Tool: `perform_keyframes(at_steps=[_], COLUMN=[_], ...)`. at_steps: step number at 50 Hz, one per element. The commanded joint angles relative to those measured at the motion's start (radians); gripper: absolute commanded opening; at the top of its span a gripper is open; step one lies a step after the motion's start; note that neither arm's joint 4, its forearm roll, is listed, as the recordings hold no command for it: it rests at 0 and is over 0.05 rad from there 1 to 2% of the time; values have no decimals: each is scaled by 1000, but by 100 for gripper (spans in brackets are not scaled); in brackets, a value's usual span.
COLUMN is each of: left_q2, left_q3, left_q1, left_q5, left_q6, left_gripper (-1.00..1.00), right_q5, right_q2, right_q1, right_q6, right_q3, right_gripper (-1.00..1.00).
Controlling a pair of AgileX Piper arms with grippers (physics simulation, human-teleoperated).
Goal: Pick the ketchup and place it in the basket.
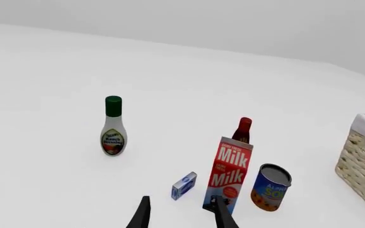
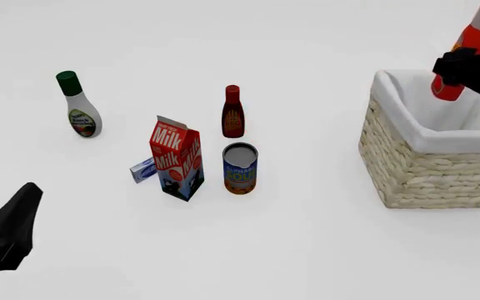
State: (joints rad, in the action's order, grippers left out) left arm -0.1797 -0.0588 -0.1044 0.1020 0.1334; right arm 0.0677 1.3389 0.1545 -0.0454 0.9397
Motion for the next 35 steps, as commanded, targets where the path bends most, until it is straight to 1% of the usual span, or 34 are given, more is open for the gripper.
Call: perform_keyframes(at_steps=[1,35], left_q2=[-18,-48], left_q3=[3,12], left_q1=[-1,4], left_q5=[18,47], left_q6=[0,2], left_gripper=[100,100], right_q5=[14,85], right_q2=[40,171], right_q1=[38,99], right_q6=[-7,2], right_q3=[13,4], right_gripper=[-100,-100])
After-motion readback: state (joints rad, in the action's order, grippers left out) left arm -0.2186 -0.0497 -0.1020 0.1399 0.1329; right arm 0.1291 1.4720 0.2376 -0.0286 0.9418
